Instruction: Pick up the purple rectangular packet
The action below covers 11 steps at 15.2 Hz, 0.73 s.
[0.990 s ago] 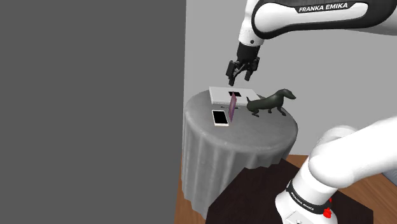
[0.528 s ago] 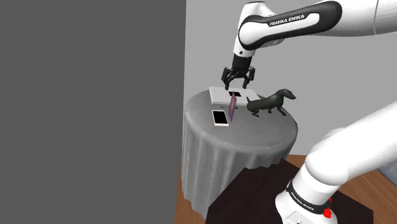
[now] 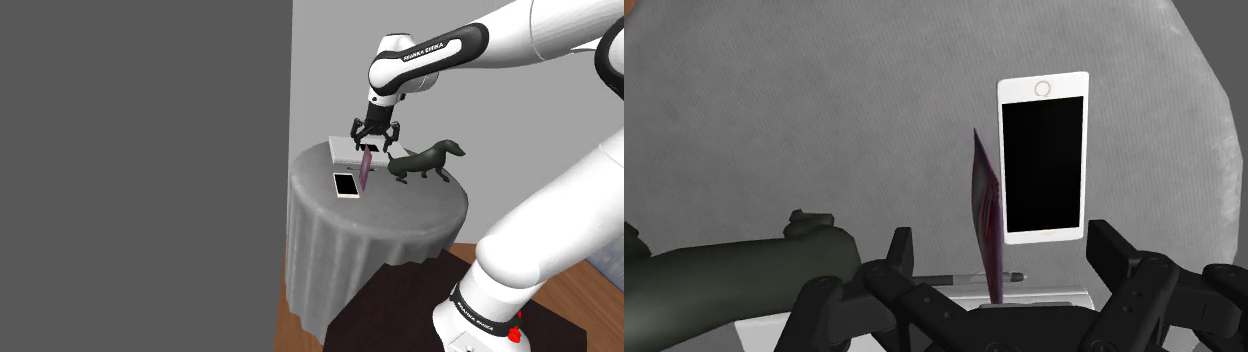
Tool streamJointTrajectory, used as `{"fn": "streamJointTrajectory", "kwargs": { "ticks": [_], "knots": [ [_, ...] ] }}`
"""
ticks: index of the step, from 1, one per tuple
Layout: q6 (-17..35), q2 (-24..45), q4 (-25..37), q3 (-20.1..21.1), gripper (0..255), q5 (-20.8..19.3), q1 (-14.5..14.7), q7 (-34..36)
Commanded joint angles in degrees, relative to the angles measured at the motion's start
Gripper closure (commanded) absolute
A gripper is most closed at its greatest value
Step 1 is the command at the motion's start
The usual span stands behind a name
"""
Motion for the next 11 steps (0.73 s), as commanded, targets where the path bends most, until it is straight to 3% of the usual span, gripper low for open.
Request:
{"fn": "streamJointTrajectory", "kwargs": {
  "ticks": [1, 7, 8, 11],
  "knots": [
    [1.5, 0.7, -0.9, -0.1, 0, 0.1, -0.1, 0.3],
    [5.2, 2.0, -3.2, -0.1, 0, 0.1, -0.1, 0.2],
    [5.2, 2.1, -3.1, -0.1, 255, 0.1, -0.1, 0.2],
    [5.1, 2.1, -3.1, -0.2, 255, 0.1, -0.1, 0.2]
  ]
}}
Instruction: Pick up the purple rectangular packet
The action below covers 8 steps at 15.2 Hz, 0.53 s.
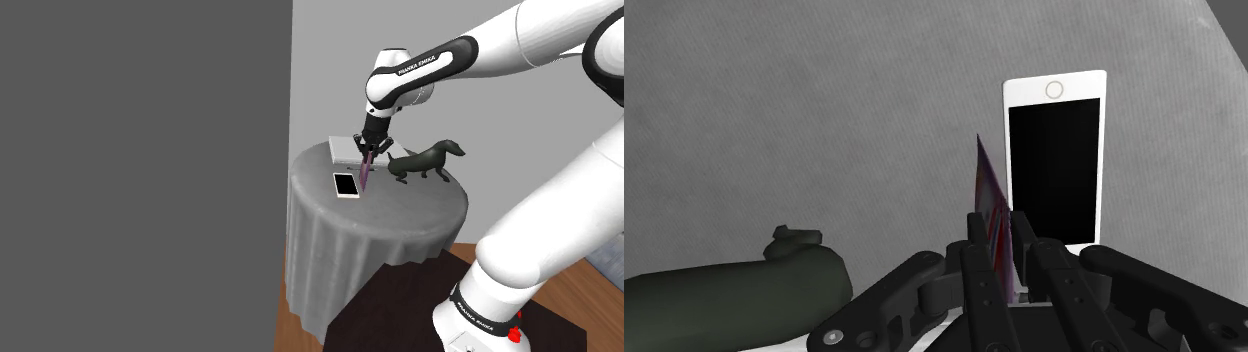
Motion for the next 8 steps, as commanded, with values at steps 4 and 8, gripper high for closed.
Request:
{"fn": "streamJointTrajectory", "kwargs": {
  "ticks": [4, 8],
  "knots": [
    [0.0, 0.0, 0.0, 0.0, 255, 0.0, 0.0, 0.0],
    [-1.5, -0.7, 0.9, 0.0, 255, 0.0, 0.0, 0.0]
  ]
}}
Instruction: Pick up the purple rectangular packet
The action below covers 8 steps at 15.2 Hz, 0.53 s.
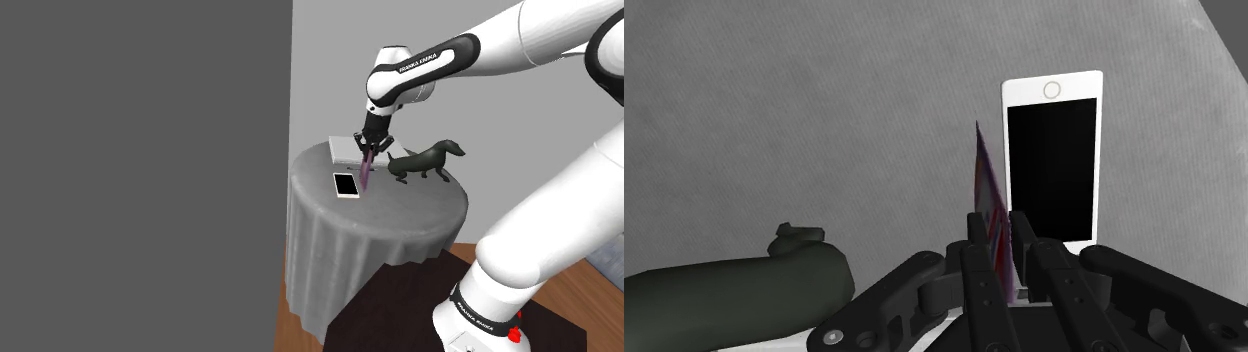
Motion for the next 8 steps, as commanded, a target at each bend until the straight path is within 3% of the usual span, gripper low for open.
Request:
{"fn": "streamJointTrajectory", "kwargs": {
  "ticks": [1, 8],
  "knots": [
    [-1.4, -0.5, 0.9, 0.0, 255, 0.0, 0.0, 0.0],
    [-7.0, -2.2, 4.8, 0.1, 255, 0.0, 0.0, 0.0]
  ]
}}
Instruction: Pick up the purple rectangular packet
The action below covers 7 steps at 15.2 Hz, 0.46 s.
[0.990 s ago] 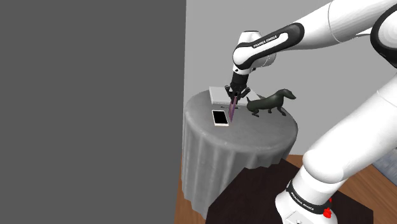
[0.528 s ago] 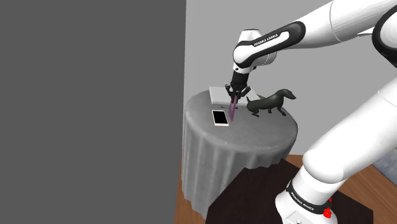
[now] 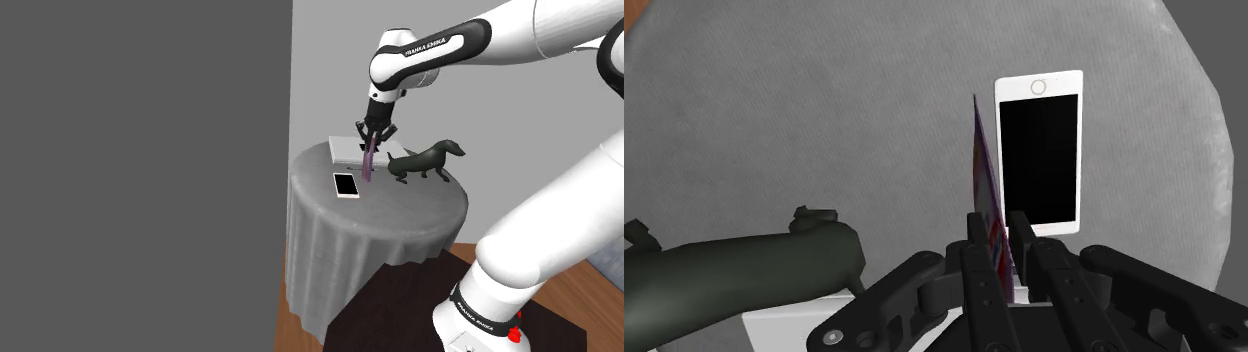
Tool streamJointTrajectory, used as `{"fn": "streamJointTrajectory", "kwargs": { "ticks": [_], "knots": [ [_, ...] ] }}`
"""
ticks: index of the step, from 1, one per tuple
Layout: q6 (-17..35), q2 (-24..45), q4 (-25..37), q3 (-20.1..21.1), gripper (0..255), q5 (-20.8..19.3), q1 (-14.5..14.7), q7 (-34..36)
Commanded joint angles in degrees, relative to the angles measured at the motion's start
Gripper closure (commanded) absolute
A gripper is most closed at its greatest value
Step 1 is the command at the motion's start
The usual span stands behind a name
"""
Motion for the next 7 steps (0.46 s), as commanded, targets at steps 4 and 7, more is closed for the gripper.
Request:
{"fn": "streamJointTrajectory", "kwargs": {
  "ticks": [4, 7],
  "knots": [
    [-4.2, -0.9, 3.3, 0.0, 255, 0.0, 0.0, -0.1],
    [-5.1, -1.1, 4.0, 0.1, 255, 0.0, 0.0, -0.1]
  ]
}}
